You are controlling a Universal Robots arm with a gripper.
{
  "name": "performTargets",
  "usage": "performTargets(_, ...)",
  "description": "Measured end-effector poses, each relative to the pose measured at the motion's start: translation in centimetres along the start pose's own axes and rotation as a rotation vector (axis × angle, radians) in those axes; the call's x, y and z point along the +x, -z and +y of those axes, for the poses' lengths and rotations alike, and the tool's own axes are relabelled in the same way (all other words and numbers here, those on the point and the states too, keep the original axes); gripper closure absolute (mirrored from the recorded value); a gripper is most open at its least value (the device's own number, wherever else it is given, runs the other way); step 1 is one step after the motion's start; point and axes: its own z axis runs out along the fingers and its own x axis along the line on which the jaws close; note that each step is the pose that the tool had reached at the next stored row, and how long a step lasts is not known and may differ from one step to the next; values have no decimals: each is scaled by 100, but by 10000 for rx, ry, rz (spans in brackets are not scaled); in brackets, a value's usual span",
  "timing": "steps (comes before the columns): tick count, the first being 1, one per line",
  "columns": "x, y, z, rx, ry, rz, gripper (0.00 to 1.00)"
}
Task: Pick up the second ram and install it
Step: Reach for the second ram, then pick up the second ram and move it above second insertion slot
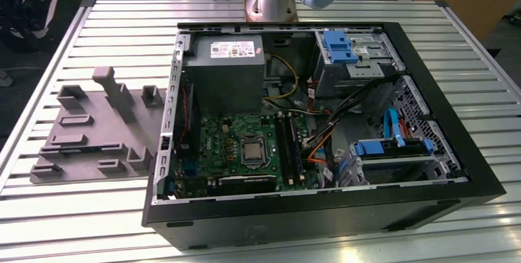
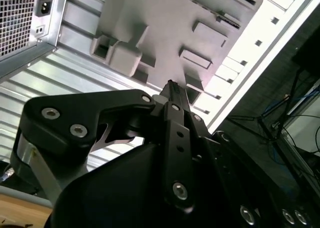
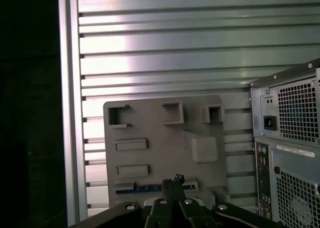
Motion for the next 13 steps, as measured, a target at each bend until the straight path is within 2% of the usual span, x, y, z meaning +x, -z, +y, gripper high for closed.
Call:
performTargets(3, 57, 0, -5, 0, 0, 0, 89)
performTargets(13, 74, 0, -6, 0, 0, 0, 89)
